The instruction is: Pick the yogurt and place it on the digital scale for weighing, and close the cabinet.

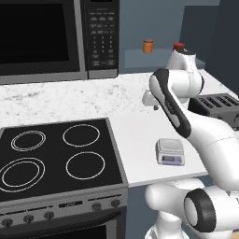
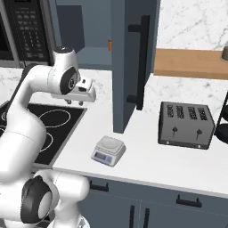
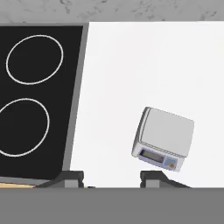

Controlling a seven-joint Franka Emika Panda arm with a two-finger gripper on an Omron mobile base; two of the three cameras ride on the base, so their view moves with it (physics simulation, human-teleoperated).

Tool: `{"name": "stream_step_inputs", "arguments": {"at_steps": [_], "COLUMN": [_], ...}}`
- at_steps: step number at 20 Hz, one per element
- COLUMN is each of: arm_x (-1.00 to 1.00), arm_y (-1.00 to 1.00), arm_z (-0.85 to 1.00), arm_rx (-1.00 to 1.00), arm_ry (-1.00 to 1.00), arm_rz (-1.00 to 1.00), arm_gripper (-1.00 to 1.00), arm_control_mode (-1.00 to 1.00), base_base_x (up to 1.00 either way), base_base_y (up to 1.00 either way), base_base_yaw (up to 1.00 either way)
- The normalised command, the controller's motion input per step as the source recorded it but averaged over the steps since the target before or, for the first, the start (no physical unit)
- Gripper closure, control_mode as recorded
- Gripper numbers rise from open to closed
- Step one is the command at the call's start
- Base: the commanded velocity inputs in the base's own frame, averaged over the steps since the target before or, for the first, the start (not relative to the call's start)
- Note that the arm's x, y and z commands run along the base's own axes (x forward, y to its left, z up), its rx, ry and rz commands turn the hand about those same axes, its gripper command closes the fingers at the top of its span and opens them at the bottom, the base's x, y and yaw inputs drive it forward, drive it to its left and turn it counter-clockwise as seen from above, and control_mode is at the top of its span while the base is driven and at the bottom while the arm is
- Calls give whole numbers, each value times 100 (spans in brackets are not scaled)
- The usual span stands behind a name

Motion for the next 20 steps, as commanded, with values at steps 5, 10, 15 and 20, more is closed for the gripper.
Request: {"name": "stream_step_inputs", "arguments": {"at_steps": [5,10,15,20], "arm_x": [-32,-63,-51,-13], "arm_y": [0,-3,0,-5], "arm_z": [0,10,31,53], "arm_rx": [0,0,-4,-1], "arm_ry": [-7,-39,-39,-13], "arm_rz": [0,-4,-4,-11], "arm_gripper": [-100,-100,-100,-100], "arm_control_mode": [-100,-100,-100,-100], "base_base_x": [0,0,0,0], "base_base_y": [0,0,0,0], "base_base_yaw": [0,0,0,0]}}
